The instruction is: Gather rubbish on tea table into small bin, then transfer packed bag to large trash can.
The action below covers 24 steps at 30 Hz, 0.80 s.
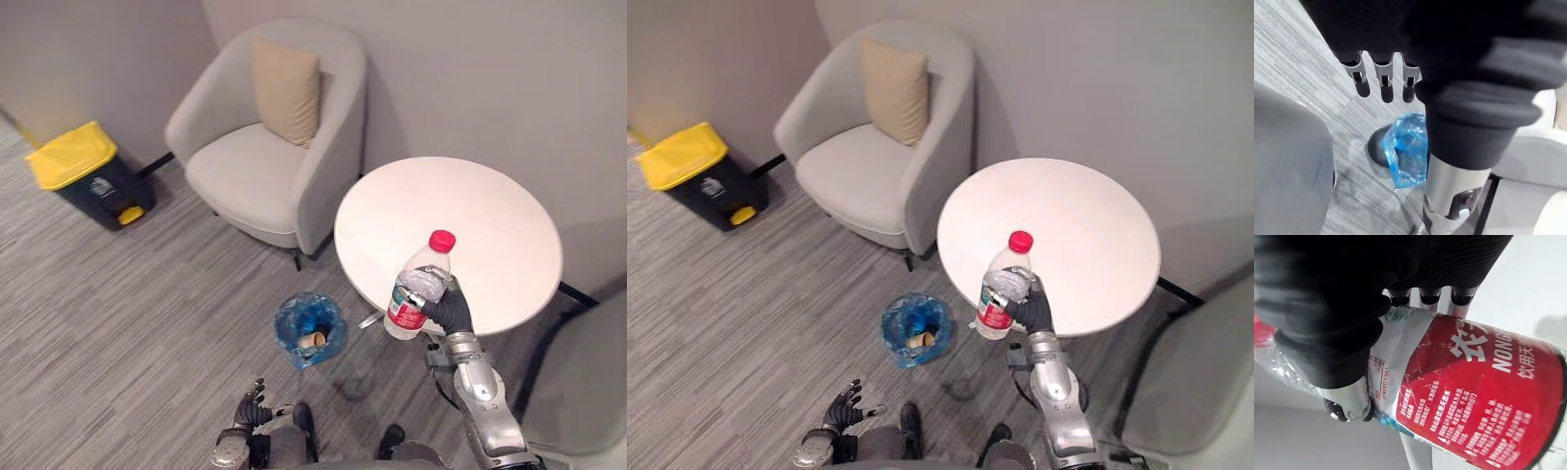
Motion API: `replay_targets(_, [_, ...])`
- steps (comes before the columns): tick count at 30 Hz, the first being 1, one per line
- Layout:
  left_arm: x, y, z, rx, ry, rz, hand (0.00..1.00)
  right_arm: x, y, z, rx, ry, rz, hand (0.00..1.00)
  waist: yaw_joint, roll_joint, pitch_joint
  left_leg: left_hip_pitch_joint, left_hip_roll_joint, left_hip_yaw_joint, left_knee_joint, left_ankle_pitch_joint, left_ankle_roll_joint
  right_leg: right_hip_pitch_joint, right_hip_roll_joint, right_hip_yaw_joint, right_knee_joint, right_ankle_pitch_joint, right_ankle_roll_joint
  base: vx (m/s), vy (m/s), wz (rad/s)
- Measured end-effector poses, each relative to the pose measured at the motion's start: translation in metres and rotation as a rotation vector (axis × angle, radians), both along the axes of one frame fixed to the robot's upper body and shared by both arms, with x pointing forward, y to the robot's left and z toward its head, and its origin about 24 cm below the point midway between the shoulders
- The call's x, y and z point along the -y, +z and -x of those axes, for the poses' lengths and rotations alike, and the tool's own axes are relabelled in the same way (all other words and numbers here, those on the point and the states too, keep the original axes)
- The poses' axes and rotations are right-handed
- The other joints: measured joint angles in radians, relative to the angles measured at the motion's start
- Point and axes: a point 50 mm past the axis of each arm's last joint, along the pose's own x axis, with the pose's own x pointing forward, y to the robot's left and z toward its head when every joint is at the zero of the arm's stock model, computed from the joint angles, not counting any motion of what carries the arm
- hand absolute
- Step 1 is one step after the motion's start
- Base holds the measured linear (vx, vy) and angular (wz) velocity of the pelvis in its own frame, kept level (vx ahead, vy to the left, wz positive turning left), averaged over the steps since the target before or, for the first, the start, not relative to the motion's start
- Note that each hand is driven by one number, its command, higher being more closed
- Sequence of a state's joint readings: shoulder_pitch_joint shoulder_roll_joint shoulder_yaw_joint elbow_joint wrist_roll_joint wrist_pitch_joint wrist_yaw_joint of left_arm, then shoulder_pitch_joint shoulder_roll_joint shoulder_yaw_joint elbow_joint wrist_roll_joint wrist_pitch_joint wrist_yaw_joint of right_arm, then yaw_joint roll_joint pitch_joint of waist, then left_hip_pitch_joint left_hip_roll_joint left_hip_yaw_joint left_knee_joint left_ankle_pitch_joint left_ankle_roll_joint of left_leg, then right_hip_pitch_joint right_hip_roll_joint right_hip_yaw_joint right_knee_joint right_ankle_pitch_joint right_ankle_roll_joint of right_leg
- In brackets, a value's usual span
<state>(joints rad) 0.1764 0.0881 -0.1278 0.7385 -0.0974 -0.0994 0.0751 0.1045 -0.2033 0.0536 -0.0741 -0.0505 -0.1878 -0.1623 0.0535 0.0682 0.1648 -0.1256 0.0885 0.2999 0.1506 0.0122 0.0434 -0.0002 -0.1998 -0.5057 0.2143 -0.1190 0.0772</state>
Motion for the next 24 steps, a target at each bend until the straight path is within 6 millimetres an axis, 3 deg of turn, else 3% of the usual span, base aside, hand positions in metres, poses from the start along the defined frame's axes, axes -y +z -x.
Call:
replay_targets(3, [0.0,0.0,0.0,0.001,0.0,-0.002,0.0,-0.004,0.012,-0.002,0.056,-0.006,-0.023,1.0,-0.006,-0.008,0.004,0.002,-0.025,-0.001,-0.006,-0.026,-0.01,-0.002,-0.04,-0.028,0.045,-0.029,0.025,0.09,0.091,0.35])
replay_targets(7, [-0.007,0.001,0.0,0.005,-0.003,-0.025,0.0,-0.012,0.009,-0.003,0.045,0.011,-0.012,1.0,-0.011,-0.05,0.01,0.017,-0.07,0.022,0.133,-0.175,0.004,-0.015,-0.158,0.009,0.25,-0.13,0.052,0.08,0.112,-0.02])
replay_targets(8, [-0.007,0.001,-0.001,0.007,-0.004,-0.025,0.0,-0.015,0.008,-0.004,0.043,0.027,-0.006,1.0,-0.012,-0.052,0.009,0.015,-0.075,0.031,0.167,-0.2,0.012,-0.053,-0.185,0.053,0.332,-0.124,0.04,0.1,0.124,-0.21])
replay_targets(10, [-0.009,0.002,0.0,0.006,-0.005,-0.031,0.0,-0.018,0.004,-0.004,0.025,0.039,-0.01,1.0,-0.02,-0.059,0.013,0.038,-0.091,0.023,0.172,-0.215,0.027,-0.13,-0.199,0.156,0.466,-0.082,-0.031,0.17,0.151,-0.12])
replay_targets(11, [-0.01,0.002,0.0,0.009,-0.005,-0.033,0.0,-0.018,0.002,-0.004,0.015,0.044,-0.009,1.0,-0.027,-0.061,0.016,0.047,-0.093,0.015,0.172,-0.217,0.03,-0.155,-0.197,0.186,0.498,-0.081,-0.041,0.19,0.104,0.25])
replay_targets(12, [-0.012,0.004,-0.001,0.02,-0.007,-0.04,0.0,-0.018,-0.003,-0.004,-0.013,0.047,-0.008,1.0,-0.046,-0.065,0.017,0.057,-0.09,-0.006,0.171,-0.219,0.033,-0.164,-0.161,0.24,0.504,-0.113,-0.006,0.16,0.041,0.56])
replay_targets(14, [-0.012,0.006,-0.003,0.037,-0.014,-0.044,0.0,-0.017,-0.006,-0.003,-0.026,0.045,-0.006,1.0,-0.06,-0.066,0.017,0.067,-0.09,-0.04,0.164,-0.218,0.033,-0.176,-0.087,0.309,0.446,-0.163,0.003,0.14,-0.003,0.56])
replay_targets(16, [-0.011,0.006,-0.003,0.037,-0.017,-0.047,0.0,-0.017,-0.005,-0.003,-0.025,0.05,-0.004,1.0,-0.064,-0.068,0.016,0.067,-0.097,-0.071,0.169,-0.216,0.029,-0.192,-0.011,0.362,0.33,-0.165,-0.002,0.13,-0.077,0.65])
replay_targets(17, [-0.008,0.005,-0.002,0.028,-0.019,-0.039,0.0,-0.015,-0.006,-0.003,-0.03,0.054,0.007,1.0,-0.068,-0.064,0.013,0.059,-0.108,-0.101,0.186,-0.218,0.023,-0.177,0.003,0.364,0.259,-0.094,-0.005,0.14,-0.108,0.76])
replay_targets(19, [-0.001,0.003,0.002,0.024,-0.015,-0.017,0.0,-0.01,-0.009,0.001,-0.047,0.05,0.023,1.0,-0.054,-0.033,0.003,0.059,-0.086,-0.116,0.177,-0.21,0.009,-0.138,0.029,0.343,0.192,-0.072,-0.014,0.11,-0.073,0.32])
replay_targets(21, [-0.001,0.002,0.006,0.018,-0.012,-0.017,0.0,-0.01,-0.011,0.003,-0.054,0.047,0.019,1.0,-0.039,-0.031,0.002,0.065,-0.069,-0.122,0.158,-0.201,-0.004,-0.118,0.051,0.331,0.153,-0.058,-0.024,0.07,-0.086,0.04])
replay_targets(24, [-0.002,0.002,0.007,0.014,-0.012,-0.019,0.0,-0.007,-0.013,0.005,-0.065,0.037,0.021,1.0,-0.039,-0.034,0.003,0.07,-0.063,-0.148,0.126,-0.186,-0.03,-0.094,0.063,0.3,0.112,-0.045,-0.033,0.04,-0.085,0.24])
